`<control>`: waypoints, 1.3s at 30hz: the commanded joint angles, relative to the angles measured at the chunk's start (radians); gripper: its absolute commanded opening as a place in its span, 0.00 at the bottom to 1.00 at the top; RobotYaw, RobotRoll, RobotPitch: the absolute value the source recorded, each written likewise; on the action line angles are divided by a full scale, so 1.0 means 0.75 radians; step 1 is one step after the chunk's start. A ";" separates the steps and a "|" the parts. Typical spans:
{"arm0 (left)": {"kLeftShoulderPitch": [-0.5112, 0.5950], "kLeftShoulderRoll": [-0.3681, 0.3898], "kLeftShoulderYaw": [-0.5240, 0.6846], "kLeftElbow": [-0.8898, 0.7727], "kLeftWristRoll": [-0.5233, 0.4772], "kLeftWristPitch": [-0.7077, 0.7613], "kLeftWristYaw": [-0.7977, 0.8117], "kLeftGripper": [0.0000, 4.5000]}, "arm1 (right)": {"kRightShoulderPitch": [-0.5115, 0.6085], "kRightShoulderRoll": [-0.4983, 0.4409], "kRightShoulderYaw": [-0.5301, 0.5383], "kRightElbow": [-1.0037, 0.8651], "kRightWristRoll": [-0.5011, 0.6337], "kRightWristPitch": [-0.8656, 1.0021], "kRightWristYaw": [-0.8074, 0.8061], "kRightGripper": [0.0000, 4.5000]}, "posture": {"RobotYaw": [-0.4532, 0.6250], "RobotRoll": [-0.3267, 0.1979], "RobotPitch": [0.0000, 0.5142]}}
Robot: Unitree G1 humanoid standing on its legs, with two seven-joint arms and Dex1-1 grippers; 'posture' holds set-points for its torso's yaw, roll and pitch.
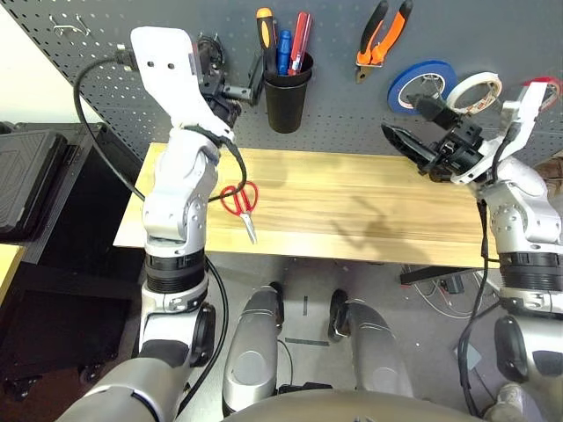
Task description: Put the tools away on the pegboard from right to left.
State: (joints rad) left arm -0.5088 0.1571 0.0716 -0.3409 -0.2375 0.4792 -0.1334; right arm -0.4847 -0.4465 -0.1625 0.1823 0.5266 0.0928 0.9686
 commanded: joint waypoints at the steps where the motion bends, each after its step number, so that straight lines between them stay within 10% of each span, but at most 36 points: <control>1: 0.119 0.004 -0.063 -0.040 0.005 0.031 -0.032 0.99 | 0.052 -0.022 0.073 -0.025 -0.077 0.031 0.000 1.00 | 0.59 0.62 0.41; 13: 0.315 0.005 -0.101 0.269 0.207 -0.036 0.087 0.99 | 0.116 -0.030 0.354 0.078 -0.406 0.107 -0.089 1.00 | 0.60 0.62 0.45; 39: 0.022 -0.003 0.042 1.200 0.335 -0.207 0.380 0.99 | 0.044 0.191 0.520 0.382 -0.680 0.020 -0.232 1.00 | 0.59 0.62 0.61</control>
State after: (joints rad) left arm -0.4926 0.1602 0.0997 0.5067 -0.0009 0.3449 0.1357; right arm -0.4587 -0.3036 0.2200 0.4464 0.0232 0.1063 0.7943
